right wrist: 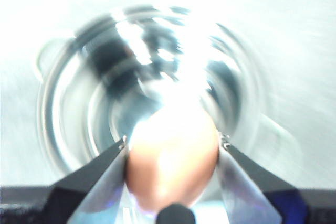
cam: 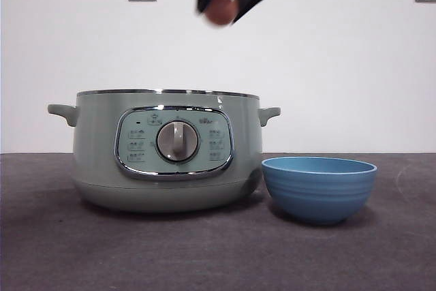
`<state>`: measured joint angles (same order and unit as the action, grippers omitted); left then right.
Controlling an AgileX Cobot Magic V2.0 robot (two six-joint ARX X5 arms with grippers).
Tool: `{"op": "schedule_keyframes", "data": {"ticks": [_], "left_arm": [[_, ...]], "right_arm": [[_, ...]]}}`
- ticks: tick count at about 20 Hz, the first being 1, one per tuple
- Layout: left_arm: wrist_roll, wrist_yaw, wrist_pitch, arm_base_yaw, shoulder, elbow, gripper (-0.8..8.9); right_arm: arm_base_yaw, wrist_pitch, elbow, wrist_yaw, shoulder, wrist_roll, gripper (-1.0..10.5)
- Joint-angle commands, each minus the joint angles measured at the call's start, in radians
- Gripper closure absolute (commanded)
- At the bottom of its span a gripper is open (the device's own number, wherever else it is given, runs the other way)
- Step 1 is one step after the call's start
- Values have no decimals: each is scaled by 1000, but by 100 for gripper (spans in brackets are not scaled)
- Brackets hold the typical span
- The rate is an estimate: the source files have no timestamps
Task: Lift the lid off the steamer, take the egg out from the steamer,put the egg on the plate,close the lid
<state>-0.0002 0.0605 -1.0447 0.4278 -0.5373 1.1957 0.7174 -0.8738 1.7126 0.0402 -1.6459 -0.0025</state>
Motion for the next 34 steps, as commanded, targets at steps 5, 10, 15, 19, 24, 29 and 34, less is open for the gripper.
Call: {"op": "schedule_keyframes", "data": {"ticks": [5,10,15,19,24,29,34], "left_arm": [[3,-15,52,-2,8,4,822],[3,-17,65,-2,8,4,822],[1,-17,80,-2,2,4,822],[1,-18,79,-2,-13,4,822],[0,-18,79,-2,-19,4,822],[0,-18,79,-2,-19,4,822],[0,-18,79,-2,-20,4,822]], "right_arm": [[-108,-181,-27,18,147,-43,964],[-200,-110,-244,-69,197,-45,963],[-209,129,-508,-148,198,-41,963],[-208,260,-637,-146,174,-32,963],[-207,377,-724,-147,104,-32,964],[-207,426,-731,-147,-5,-32,963],[-205,443,-731,-147,-62,-32,963]]}}
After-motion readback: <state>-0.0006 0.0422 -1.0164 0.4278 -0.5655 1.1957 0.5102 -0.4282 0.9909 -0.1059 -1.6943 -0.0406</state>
